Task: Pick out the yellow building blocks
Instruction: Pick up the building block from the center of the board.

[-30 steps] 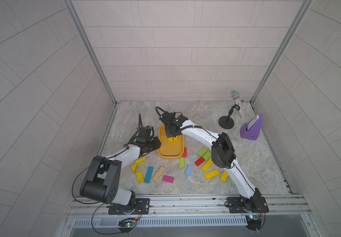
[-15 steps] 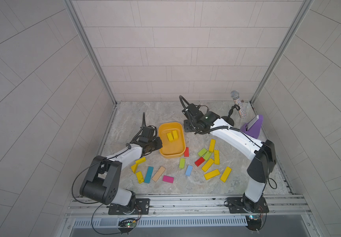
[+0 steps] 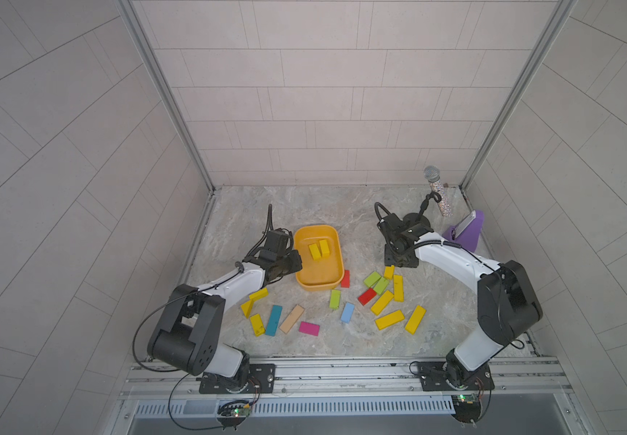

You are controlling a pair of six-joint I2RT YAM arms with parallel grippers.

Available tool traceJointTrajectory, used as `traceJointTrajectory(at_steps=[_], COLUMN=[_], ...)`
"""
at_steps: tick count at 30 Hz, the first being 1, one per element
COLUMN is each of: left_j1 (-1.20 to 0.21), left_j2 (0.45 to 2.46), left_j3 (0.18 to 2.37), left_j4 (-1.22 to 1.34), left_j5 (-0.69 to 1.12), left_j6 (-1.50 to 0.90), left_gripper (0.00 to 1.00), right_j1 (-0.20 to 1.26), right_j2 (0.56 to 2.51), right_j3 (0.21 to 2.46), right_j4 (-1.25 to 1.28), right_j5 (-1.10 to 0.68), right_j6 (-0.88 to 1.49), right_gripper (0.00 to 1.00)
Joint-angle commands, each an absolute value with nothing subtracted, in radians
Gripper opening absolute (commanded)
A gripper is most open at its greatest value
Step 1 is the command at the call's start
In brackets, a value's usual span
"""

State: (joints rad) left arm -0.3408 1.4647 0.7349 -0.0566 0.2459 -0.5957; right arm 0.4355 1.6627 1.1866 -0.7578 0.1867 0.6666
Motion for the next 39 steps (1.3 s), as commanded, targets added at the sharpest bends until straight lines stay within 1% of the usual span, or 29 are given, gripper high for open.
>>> traceJointTrajectory(at_steps=[1,5,10,20,25,32,39], left_j1=[-0.348,-0.348,-0.345,-0.343,-0.342,-0.339,-0.338], left_j2=[1.463,1.448,1.434,1.418,1.414,1.417,1.417], left_j3=[0.76,0.755,0.75,0.738,0.735,0.734,0.731], left_j4=[-0.052,-0.054,-0.053,-0.054,-0.052,-0.049,-0.049], left_j5=[0.233,0.227,0.212,0.197,0.193,0.193,0.195], left_j6=[-0.594,-0.593,-0.591,-0.59,-0.59,-0.59,-0.591], left_gripper=[0.3,0.32,0.32,0.32,0.32,0.32,0.32], right_j1=[0.42,0.407,0.401,0.398,0.399,0.398,0.398], right_j2=[1.712,1.771,1.827,1.874,1.88,1.9,1.899], right_j3=[1.187,1.193,1.201,1.192,1.179,1.173,1.176], right_j4=[-0.726,-0.692,-0.66,-0.632,-0.611,-0.595,-0.593], right_j5=[0.193,0.173,0.137,0.127,0.12,0.106,0.091], right_j6=[0.705,0.714,0.722,0.732,0.732,0.732,0.728], right_gripper=[0.62,0.63,0.64,0.57,0.5,0.45,0.31])
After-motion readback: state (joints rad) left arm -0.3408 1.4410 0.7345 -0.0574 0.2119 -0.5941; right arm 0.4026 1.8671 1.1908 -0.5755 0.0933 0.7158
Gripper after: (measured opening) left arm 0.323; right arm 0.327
